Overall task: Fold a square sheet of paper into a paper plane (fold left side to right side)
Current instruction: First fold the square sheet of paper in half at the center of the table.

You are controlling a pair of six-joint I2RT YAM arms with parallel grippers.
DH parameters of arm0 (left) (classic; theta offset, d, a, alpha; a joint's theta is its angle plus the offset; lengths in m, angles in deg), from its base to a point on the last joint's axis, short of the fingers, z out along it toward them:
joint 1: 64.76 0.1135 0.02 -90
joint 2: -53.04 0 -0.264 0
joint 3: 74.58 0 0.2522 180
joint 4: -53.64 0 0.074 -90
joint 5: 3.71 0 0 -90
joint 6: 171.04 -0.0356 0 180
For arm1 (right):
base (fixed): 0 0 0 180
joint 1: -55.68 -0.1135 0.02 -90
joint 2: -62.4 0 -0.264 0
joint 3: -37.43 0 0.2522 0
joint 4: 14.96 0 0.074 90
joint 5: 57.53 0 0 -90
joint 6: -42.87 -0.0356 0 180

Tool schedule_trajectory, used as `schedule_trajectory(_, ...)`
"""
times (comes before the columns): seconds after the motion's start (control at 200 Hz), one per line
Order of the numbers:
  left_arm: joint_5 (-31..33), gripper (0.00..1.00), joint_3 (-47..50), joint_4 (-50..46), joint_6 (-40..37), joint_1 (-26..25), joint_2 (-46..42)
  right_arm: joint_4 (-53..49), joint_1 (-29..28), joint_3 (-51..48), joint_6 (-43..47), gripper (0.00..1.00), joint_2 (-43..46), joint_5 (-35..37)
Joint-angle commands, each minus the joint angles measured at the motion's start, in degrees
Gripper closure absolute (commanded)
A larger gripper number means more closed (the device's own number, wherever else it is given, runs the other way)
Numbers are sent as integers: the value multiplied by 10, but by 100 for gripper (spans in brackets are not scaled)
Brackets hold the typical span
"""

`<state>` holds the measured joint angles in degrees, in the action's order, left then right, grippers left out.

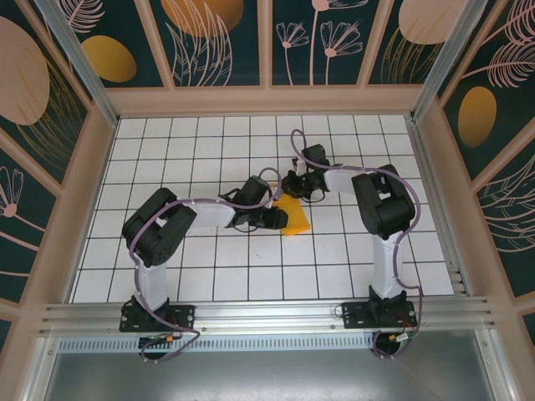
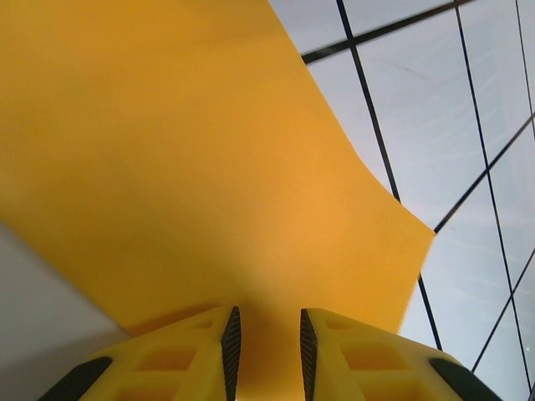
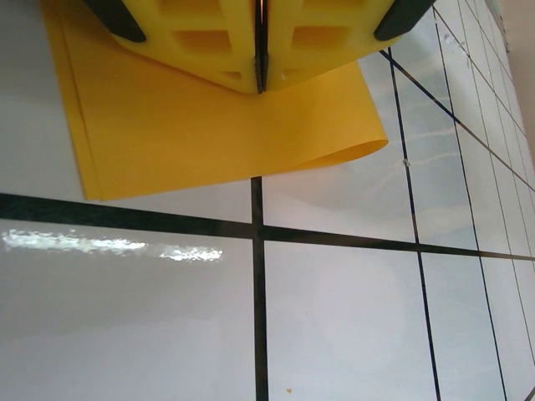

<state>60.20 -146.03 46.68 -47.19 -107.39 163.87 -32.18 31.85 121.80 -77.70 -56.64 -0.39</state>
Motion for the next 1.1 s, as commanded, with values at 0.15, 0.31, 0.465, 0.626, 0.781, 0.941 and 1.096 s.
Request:
schedule_trajectory(0.15,-36,71,16,-39,7,-35,-11,-32,-5,-23,-3,87,-27,42)
schedule_trajectory(0.31,-35,71,16,-36,12,-40,-10,-31,-6,-23,-4,87,-27,42)
schedule_trajectory(0.465,-33,71,16,-40,15,-48,-13,-31,-5,-22,-3,87,-27,41)
schedule_trajectory(0.626,-33,71,31,-40,19,-61,-15,-29,-6,-24,-4,87,-28,41)
schedule_trajectory(0.781,-33,70,37,-43,21,-71,-17,-30,-6,-23,-4,87,-28,41)
schedule_trajectory(0.941,-29,69,45,-40,21,-73,-40,-28,-6,-23,-5,87,-28,38)
schedule_trajectory(1.096,-11,68,39,-55,17,-57,-103,-13,-7,-34,-19,87,-17,32)
